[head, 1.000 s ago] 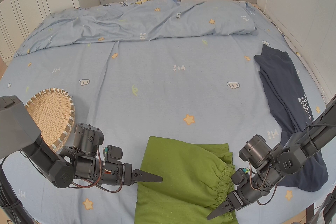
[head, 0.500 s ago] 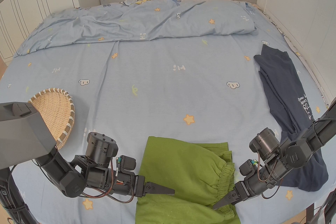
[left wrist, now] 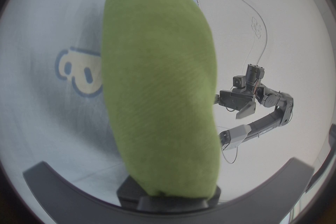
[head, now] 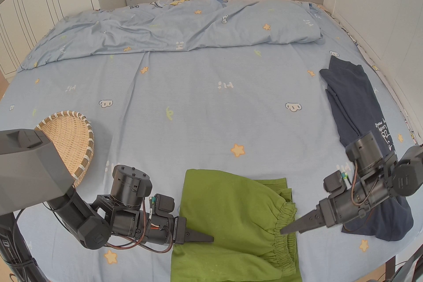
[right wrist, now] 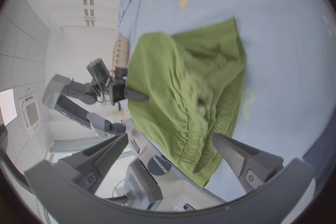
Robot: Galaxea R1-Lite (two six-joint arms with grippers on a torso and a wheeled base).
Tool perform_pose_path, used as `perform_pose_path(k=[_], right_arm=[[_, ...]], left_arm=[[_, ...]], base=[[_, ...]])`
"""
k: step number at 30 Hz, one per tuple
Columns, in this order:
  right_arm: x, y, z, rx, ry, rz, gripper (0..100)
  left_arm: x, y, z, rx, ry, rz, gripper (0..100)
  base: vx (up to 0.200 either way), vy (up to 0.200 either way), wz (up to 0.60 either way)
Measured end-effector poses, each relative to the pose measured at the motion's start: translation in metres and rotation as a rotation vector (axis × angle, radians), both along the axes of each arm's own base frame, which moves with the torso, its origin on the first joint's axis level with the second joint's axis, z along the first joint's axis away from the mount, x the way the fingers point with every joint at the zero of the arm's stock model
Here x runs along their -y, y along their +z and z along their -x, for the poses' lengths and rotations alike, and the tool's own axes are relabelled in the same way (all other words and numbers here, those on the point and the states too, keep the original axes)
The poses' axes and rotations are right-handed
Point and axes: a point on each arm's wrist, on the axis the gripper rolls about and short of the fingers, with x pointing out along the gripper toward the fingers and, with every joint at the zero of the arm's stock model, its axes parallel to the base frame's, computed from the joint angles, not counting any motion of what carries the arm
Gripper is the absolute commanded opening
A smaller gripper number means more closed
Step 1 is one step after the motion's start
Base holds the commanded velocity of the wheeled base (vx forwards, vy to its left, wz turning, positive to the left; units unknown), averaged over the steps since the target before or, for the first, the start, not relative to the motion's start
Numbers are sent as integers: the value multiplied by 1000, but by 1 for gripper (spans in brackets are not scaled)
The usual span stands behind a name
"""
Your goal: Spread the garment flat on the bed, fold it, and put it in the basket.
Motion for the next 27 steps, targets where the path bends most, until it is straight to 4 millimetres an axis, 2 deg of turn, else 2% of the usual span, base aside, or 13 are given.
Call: perform_pose_path(k=[5, 11, 17, 23, 27], right_arm=[[16, 31, -13, 44, -86, -60, 100], [32, 54, -20, 72, -156, -82, 100], [43, 65, -22, 87, -198, -90, 100], [49, 71, -21, 86, -221, -93, 100], [50, 75, -20, 91, -225, -95, 100]], left_arm=[[-8, 24, -4, -17, 52, 25, 0], [-19, 59, -10, -85, 90, -22, 0], [-31, 99, -15, -89, 83, -87, 0], [-52, 139, -21, 22, 103, -103, 0], [-64, 158, -22, 91, 146, -85, 0]], base=[[0, 0, 0], [0, 0, 0], [0, 0, 0], [0, 200, 0], [0, 200, 0]])
